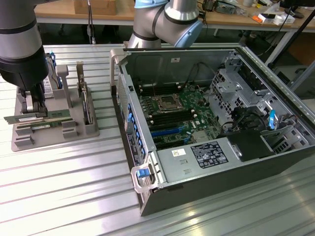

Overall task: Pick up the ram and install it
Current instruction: 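Pick up the ram and move it above insertion slot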

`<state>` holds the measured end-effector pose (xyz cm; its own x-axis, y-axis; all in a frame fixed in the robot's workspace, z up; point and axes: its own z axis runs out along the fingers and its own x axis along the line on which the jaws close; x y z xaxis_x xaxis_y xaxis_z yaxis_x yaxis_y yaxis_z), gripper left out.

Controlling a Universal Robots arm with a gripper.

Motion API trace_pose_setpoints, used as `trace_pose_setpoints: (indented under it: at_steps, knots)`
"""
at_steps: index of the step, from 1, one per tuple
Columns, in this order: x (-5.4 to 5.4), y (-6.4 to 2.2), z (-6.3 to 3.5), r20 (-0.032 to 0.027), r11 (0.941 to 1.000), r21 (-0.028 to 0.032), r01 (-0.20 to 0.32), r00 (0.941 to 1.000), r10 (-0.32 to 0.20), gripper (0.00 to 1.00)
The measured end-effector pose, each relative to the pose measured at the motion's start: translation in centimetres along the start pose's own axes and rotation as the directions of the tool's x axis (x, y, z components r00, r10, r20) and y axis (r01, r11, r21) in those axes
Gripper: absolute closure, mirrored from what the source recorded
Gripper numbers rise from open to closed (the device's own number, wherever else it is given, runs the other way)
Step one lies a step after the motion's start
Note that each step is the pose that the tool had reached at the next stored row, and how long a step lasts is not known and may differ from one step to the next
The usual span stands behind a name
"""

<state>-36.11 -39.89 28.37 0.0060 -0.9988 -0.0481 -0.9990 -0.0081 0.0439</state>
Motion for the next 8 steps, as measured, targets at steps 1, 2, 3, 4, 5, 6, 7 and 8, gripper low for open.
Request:
trace_pose_setpoints:
  at_steps: [1,2,3,4,5,6,7,8]
  knots:
    - [-0.01,0.01,-0.2,0.0013,1.0,0.0,0.0,1.0,0.0,0.88]
    - [-0.01,0.01,-0.29,0.0019,1.0,0.0001,0.0,1.0,0.0,0.88]
    - [-0.02,0.01,-0.35,0.0023,1.0,0.0,0.0,1.0,0.0,0.88]
    - [-0.02,0.02,-0.46,0.003,1.0,0.0001,0.0,1.0,0.0,0.88]
    - [-0.03,0.03,-0.62,0.0043,1.0,0.0,0.0,1.0,0.0,0.88]
    - [-0.04,0.03,-0.75,0.0054,1.0,0.0001,0.0,1.0,0.0,0.88]
    - [-0.04,0.04,-0.9,0.0066,1.0,0.0001,0.0,1.0,0.0,0.88]
    - [-0.05,0.04,-1.01,0.0074,1.0,0.0001,0.0,1.0,0.0,0.88]
